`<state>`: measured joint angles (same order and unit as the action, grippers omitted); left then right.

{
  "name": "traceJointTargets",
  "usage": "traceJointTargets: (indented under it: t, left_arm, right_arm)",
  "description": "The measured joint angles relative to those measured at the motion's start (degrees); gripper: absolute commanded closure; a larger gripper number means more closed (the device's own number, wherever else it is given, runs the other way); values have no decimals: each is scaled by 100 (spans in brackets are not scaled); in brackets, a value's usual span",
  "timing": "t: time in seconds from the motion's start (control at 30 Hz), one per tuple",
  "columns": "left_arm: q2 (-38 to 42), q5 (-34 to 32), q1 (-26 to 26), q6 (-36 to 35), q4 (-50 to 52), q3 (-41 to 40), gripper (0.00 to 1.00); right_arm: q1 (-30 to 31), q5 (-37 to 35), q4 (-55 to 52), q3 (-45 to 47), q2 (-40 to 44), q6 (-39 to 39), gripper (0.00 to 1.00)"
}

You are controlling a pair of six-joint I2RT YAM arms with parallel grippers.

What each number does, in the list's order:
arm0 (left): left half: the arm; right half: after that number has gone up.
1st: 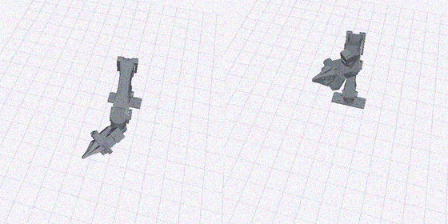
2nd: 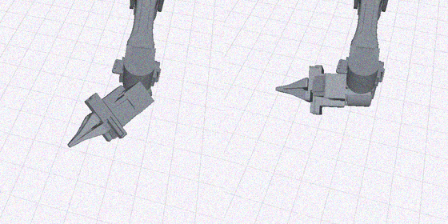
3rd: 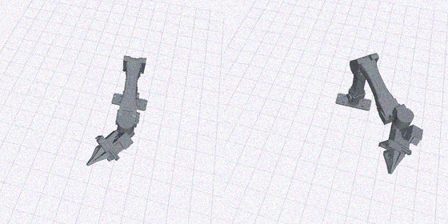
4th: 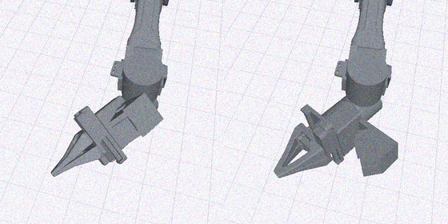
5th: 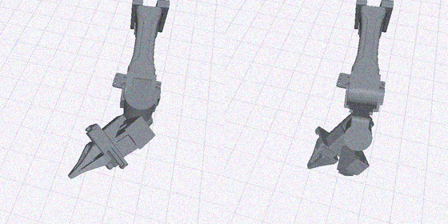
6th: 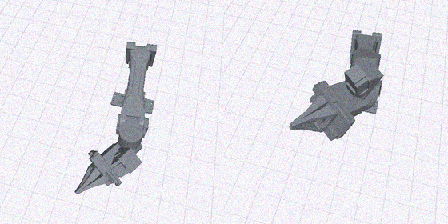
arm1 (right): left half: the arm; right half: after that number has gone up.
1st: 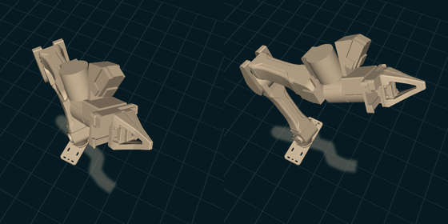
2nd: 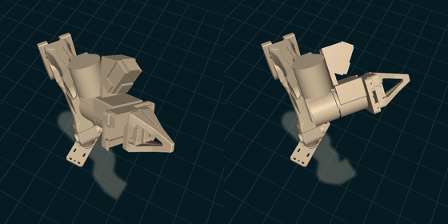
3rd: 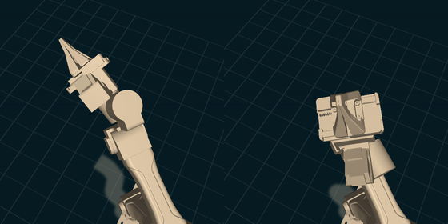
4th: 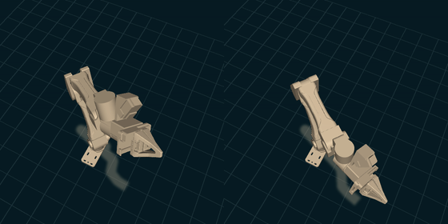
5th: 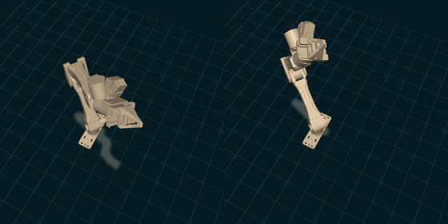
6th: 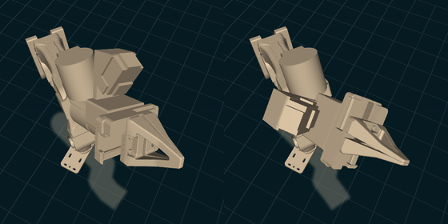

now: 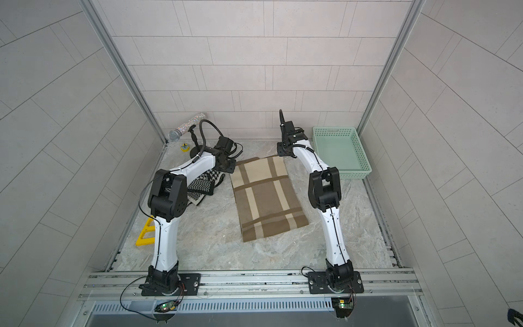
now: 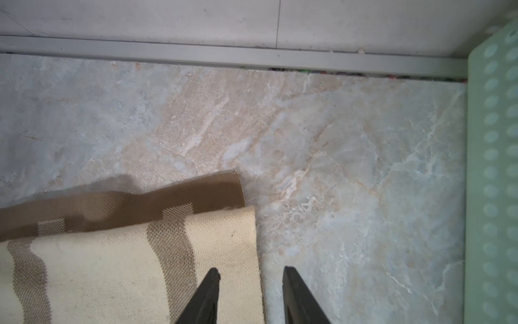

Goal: Roll up the scarf and place it into the basket
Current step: Fold the scarf at the center of the board, then adjust the scarf at the center of the board.

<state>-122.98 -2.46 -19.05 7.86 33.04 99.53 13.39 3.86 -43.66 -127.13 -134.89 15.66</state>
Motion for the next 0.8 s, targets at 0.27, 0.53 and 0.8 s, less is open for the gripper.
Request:
traceJointTargets:
  t: [0.27,0.53,0.8]
  left_arm:
    - [2068,973,-98,1156,-662,-2271,50]
    - [1576,1613,-400,1611,-1119,-2817,61]
    - [435,1770,-411,1757,-1200,-1858,70]
  right_arm:
    - [11,22,-232,2968,1923,251,60]
    - [50,111,122,5890,4253,503,57]
    - [184,177,476,7737,5298,905,59]
